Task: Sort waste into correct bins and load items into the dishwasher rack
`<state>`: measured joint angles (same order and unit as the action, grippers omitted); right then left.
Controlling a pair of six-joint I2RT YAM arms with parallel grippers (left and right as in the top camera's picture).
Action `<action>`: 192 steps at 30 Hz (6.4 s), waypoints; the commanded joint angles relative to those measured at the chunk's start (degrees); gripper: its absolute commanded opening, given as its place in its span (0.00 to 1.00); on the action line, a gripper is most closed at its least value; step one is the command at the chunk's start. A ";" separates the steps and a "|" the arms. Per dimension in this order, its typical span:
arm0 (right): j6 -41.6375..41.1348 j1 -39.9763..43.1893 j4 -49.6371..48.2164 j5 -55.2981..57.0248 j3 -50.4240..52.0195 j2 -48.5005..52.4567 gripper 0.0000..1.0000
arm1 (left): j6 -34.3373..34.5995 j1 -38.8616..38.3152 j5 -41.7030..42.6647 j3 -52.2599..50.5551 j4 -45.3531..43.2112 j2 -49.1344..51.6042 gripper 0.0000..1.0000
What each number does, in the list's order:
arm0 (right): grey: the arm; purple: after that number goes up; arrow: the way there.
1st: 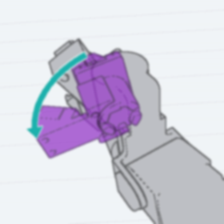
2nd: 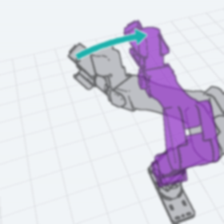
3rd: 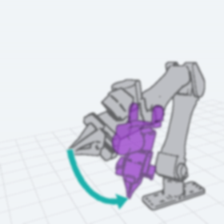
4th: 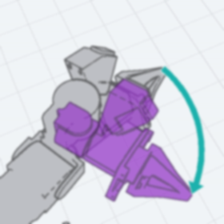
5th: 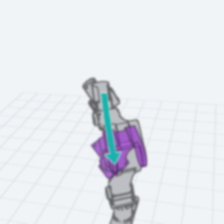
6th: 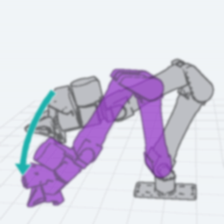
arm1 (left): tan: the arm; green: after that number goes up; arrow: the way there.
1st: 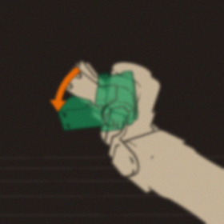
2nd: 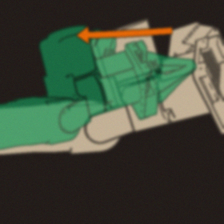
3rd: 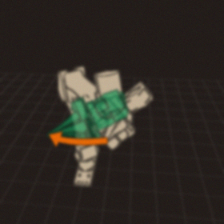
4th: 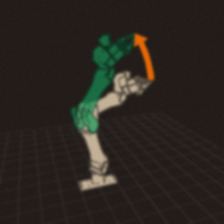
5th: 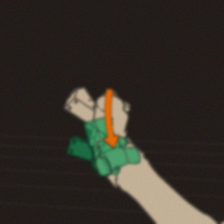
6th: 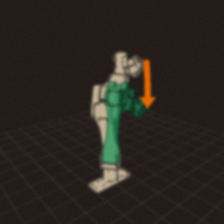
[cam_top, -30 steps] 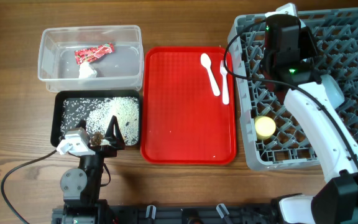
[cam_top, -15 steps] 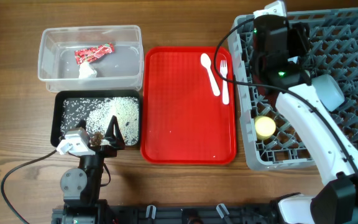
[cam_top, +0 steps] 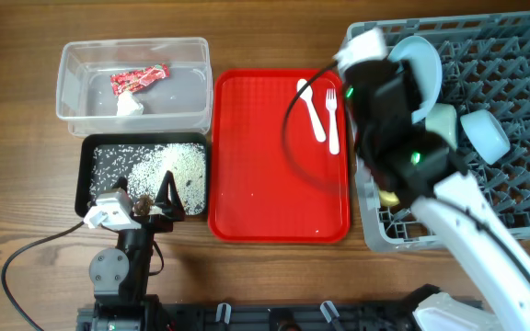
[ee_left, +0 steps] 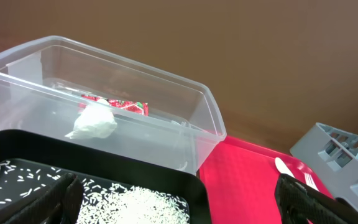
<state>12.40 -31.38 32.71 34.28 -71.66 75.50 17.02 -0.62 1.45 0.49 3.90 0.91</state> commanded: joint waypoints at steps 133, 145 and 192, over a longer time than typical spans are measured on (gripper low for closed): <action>-28.85 9.05 5.64 -19.98 -12.74 44.89 0.44 | -0.11 0.42 0.46 -0.15 0.44 -0.09 1.00; -29.18 8.79 7.98 -23.85 -12.63 50.47 0.38 | -0.11 0.42 0.46 -0.15 0.44 -0.09 1.00; -15.52 16.11 15.80 -24.96 -12.76 20.33 0.52 | -0.11 0.42 0.46 -0.15 0.44 -0.09 1.00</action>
<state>-3.14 -13.63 48.10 10.28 -84.33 103.42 17.02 -0.62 1.45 0.49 3.90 0.91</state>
